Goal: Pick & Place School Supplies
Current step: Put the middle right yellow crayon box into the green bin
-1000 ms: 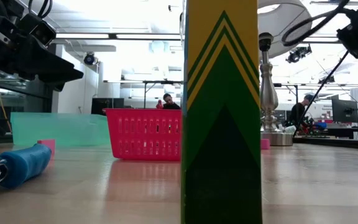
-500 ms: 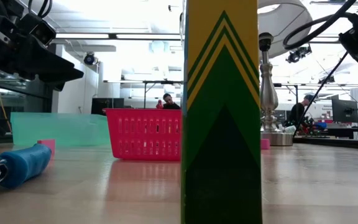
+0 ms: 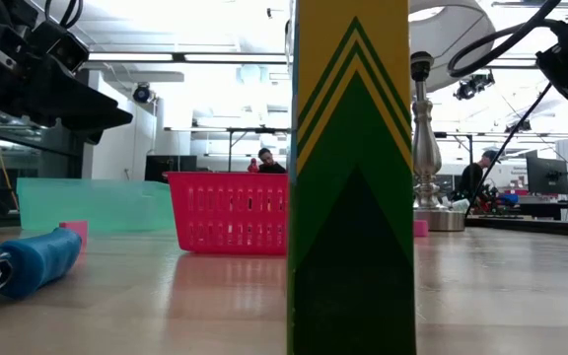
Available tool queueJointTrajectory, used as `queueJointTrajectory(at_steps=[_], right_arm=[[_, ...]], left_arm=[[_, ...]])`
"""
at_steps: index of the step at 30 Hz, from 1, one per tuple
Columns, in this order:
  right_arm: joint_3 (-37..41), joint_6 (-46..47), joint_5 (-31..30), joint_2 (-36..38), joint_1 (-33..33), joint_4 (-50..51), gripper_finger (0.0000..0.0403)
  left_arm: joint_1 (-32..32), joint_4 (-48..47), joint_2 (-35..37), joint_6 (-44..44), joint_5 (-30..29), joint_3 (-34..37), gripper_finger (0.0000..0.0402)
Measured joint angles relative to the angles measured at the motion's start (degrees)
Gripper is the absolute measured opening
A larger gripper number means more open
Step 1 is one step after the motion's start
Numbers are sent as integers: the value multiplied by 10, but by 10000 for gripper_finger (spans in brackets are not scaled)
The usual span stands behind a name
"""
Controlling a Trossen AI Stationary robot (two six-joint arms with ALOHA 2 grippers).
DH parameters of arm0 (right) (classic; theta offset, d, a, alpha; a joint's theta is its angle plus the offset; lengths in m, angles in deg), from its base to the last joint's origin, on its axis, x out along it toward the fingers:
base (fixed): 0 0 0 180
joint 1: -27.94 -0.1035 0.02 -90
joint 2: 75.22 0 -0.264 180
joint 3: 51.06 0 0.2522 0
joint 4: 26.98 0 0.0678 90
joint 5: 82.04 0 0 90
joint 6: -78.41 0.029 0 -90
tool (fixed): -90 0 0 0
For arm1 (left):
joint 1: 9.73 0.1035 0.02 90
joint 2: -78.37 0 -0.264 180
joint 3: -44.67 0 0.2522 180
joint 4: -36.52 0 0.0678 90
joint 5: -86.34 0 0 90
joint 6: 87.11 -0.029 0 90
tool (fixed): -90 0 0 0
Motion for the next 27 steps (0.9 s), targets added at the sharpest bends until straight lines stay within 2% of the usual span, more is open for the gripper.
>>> queueJointTrajectory(at_steps=[6,12,27], right_arm=[[0,0,3,0,0,0,109],[0,-10,4,2,0,0,89],[0,-66,-21,46,17,-22,89]], left_arm=[[0,0,0,0,0,0,159],[0,0,0,0,0,0,159],[0,0,0,0,0,0,159]])
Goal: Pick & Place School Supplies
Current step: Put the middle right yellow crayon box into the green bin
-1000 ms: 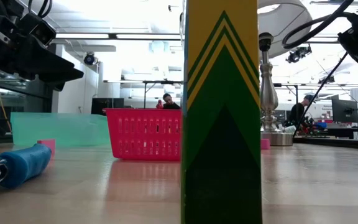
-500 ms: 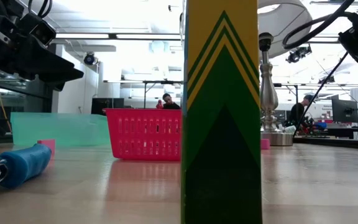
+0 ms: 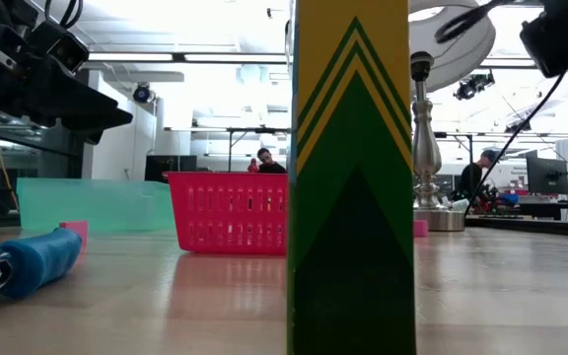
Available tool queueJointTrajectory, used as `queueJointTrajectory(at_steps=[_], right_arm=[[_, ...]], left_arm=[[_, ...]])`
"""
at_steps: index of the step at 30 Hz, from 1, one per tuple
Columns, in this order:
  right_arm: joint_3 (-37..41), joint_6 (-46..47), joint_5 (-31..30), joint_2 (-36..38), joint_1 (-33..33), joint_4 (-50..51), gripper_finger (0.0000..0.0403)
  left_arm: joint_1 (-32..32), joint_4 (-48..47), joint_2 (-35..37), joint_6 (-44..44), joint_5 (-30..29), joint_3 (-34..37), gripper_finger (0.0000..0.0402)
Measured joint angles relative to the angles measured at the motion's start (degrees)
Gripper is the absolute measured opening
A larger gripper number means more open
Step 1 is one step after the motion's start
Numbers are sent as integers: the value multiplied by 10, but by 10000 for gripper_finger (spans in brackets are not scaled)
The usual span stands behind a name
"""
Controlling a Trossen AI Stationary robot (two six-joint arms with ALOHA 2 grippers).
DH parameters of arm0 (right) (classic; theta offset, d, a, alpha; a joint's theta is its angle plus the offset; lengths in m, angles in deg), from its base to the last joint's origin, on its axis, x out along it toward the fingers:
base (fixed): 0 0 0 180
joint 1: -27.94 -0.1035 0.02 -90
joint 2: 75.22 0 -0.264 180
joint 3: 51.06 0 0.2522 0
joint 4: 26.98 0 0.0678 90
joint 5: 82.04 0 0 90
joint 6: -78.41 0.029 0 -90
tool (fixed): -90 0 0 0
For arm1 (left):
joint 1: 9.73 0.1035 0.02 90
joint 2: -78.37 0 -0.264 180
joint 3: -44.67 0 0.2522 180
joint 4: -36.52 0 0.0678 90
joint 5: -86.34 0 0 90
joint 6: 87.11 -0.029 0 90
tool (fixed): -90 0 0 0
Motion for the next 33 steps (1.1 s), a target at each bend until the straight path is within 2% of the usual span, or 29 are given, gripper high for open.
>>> queueJointTrajectory(at_steps=[9,15,23,27,33], right_arm=[[0,-73,-41,15,37,-28,89],[-6,-179,-48,15,84,-59,90],[-65,-350,-85,15,168,-65,90],[-84,-433,-100,15,218,-115,91],[-87,-521,-81,15,291,-215,91]], left_arm=[[0,0,0,0,0,0,159],[0,0,0,0,0,0,159],[0,0,0,0,0,0,159],[0,0,0,0,0,0,159],[0,0,0,0,0,0,159]])
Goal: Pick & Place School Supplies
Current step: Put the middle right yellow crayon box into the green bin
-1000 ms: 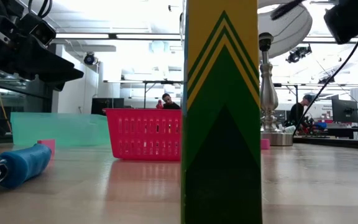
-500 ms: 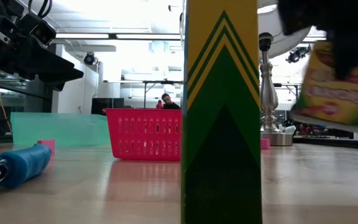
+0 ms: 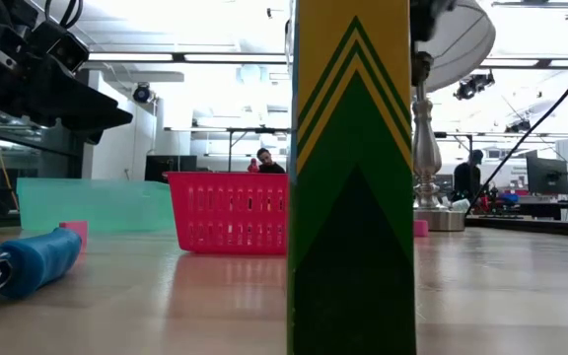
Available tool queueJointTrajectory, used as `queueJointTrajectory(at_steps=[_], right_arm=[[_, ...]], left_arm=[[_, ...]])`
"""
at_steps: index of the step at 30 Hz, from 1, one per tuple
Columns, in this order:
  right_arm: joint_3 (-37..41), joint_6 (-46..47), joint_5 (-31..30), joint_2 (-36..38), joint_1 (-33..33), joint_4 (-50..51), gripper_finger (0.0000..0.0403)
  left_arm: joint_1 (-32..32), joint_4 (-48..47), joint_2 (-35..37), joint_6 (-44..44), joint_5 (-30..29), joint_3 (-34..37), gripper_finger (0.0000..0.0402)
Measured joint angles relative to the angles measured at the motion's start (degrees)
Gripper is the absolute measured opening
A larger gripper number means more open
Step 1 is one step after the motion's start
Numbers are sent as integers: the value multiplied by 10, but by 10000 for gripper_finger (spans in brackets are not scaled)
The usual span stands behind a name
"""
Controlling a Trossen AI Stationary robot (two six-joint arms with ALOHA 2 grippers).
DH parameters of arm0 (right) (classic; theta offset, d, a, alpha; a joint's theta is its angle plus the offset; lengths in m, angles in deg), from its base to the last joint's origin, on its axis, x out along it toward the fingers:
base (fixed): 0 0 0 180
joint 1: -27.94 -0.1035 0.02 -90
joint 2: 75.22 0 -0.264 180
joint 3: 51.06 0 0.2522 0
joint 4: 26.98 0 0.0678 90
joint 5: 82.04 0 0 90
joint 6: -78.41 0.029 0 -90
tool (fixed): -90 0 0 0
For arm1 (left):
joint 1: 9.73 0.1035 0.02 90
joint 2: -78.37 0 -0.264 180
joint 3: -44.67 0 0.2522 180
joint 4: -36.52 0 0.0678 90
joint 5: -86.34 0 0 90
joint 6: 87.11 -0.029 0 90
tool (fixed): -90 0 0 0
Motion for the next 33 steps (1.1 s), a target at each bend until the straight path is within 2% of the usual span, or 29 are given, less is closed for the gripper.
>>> queueJointTrajectory(at_steps=[7,17,27,33], right_arm=[[0,-55,2,0,39,-65,91],[0,-80,1,0,43,-126,91],[0,-80,0,0,42,-134,91],[0,-80,-4,0,42,-136,91]], left_arm=[[0,0,0,0,0,0,159],[0,0,0,0,0,0,159],[-1,37,0,1,1,0,159],[-1,72,0,39,8,0,159]])
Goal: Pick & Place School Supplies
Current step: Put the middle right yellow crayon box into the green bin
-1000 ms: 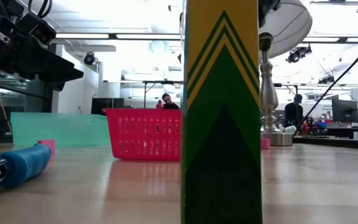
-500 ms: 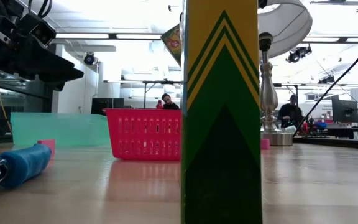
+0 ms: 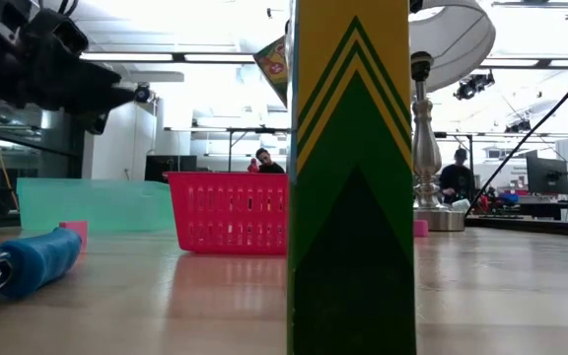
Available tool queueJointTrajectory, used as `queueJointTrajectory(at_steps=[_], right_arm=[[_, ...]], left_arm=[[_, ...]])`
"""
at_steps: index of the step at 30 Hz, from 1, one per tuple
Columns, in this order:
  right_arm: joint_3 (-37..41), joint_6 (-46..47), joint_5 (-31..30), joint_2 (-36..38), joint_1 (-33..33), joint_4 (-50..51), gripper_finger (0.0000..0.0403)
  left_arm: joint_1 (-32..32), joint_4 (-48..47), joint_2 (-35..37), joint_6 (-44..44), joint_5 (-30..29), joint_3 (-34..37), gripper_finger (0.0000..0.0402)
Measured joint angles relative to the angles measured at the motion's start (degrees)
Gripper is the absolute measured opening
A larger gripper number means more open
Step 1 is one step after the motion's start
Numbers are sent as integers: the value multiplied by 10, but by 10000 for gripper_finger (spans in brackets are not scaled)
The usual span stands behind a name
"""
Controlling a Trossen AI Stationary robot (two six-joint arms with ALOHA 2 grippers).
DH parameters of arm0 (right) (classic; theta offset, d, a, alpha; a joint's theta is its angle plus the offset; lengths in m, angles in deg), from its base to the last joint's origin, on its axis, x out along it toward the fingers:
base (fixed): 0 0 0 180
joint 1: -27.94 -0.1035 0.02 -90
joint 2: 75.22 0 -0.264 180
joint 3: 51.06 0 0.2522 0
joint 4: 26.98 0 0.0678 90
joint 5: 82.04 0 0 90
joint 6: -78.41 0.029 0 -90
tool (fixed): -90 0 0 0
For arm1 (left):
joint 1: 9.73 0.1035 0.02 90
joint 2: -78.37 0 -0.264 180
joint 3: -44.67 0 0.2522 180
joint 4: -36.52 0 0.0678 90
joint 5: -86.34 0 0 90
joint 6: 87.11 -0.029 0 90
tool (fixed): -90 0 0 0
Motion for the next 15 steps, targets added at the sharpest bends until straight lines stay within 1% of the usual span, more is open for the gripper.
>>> queueJointTrajectory(at_steps=[5,8,11,15], right_arm=[[0,-2,0,0,0,-13,91],[0,-13,2,0,0,-26,91],[0,-15,2,0,0,-38,91],[0,-23,2,0,0,-52,91]], left_arm=[[0,40,-8,36,-1,0,159],[0,58,-34,51,-6,0,159],[0,111,-83,55,-11,0,159],[0,225,-174,61,6,-5,159]])
